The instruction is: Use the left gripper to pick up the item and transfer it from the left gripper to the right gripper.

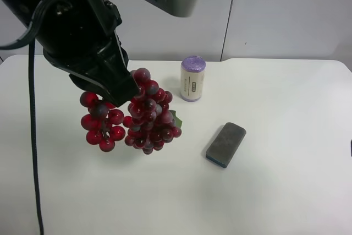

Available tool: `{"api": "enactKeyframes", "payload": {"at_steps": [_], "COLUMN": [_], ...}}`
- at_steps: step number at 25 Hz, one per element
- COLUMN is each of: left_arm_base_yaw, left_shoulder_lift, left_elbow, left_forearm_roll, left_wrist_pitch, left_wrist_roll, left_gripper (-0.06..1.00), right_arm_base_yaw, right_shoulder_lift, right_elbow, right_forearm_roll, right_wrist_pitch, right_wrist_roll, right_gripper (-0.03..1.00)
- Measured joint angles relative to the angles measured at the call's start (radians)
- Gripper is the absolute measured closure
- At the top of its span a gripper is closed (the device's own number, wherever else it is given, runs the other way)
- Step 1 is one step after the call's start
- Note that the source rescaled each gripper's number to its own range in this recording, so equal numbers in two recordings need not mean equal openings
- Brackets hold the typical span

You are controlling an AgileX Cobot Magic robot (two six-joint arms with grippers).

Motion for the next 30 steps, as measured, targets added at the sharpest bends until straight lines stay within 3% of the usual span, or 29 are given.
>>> {"api": "enactKeyframes", "payload": {"at_steps": [10,17,24,30], "left_arm_base_yaw": [-0.009,-0.009,-0.009,-0.009], "left_shoulder_lift": [0.002,0.002,0.014,0.015], "left_elbow": [-0.115,-0.185,-0.186,-0.186], "left_forearm_roll": [-0.036,-0.044,-0.046,-0.046], "left_wrist_pitch": [-0.006,-0.001,0.004,0.004], "left_wrist_roll": [0.067,0.106,0.128,0.135], "left_gripper": [0.94,0.94,0.94,0.94], "right_arm_base_yaw": [0.0,0.063,0.174,0.336], "right_shoulder_lift": [0.019,0.185,0.399,0.568], "right_elbow": [0.0,0.0,0.0,0.0], "right_forearm_roll": [0.253,0.388,0.56,0.724], "right_wrist_pitch": [-0.142,-0.274,-0.405,-0.522], "right_wrist_roll": [-0.274,-0.408,-0.641,-0.883], "right_gripper": [-0.03,-0.03,-0.03,-0.03]}}
